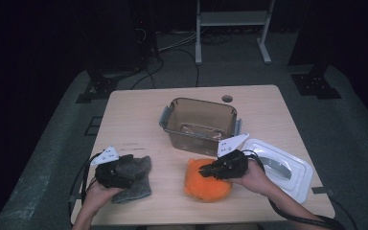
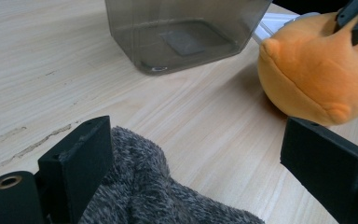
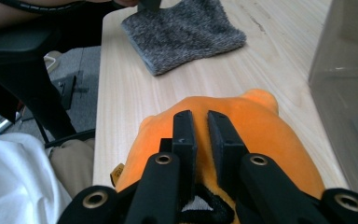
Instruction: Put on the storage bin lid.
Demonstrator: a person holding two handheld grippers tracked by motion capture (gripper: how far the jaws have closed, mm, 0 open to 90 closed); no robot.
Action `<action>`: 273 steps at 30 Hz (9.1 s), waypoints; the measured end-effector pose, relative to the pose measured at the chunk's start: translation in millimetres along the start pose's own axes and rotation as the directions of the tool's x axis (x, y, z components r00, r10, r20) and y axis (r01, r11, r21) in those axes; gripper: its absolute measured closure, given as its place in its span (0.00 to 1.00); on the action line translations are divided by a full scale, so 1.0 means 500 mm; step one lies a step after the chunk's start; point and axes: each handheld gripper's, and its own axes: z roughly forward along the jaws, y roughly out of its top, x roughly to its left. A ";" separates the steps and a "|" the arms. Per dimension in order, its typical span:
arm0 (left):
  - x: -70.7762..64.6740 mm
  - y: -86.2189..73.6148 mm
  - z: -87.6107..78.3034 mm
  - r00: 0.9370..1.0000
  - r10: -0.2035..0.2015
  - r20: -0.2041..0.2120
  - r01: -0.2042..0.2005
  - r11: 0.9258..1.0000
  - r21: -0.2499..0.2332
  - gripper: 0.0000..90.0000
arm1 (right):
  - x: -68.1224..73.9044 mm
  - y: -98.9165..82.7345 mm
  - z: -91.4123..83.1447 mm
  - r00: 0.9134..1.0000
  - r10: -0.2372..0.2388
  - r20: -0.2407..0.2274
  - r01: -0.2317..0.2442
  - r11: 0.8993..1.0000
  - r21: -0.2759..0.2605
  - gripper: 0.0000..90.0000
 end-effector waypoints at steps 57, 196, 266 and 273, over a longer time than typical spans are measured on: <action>0.004 -0.001 -0.007 1.000 -0.015 0.004 0.015 0.999 -0.032 0.10 | -0.125 0.308 -0.088 0.995 -0.035 0.093 0.050 0.987 -0.155 0.90; 0.002 -0.004 0.000 1.000 -0.005 0.011 0.005 1.000 -0.004 0.10 | -0.209 0.133 -0.117 0.977 0.157 0.147 -0.147 0.986 -0.074 0.68; 0.003 -0.007 -0.002 1.000 -0.010 -0.008 0.009 1.000 -0.001 0.09 | -0.123 -0.132 -0.251 0.947 0.236 0.220 -0.210 0.969 -0.133 0.33; 0.003 -0.008 -0.002 1.000 -0.013 -0.008 0.013 1.000 -0.002 0.09 | -0.122 -0.161 -0.252 0.941 0.250 0.229 -0.223 0.965 -0.138 0.32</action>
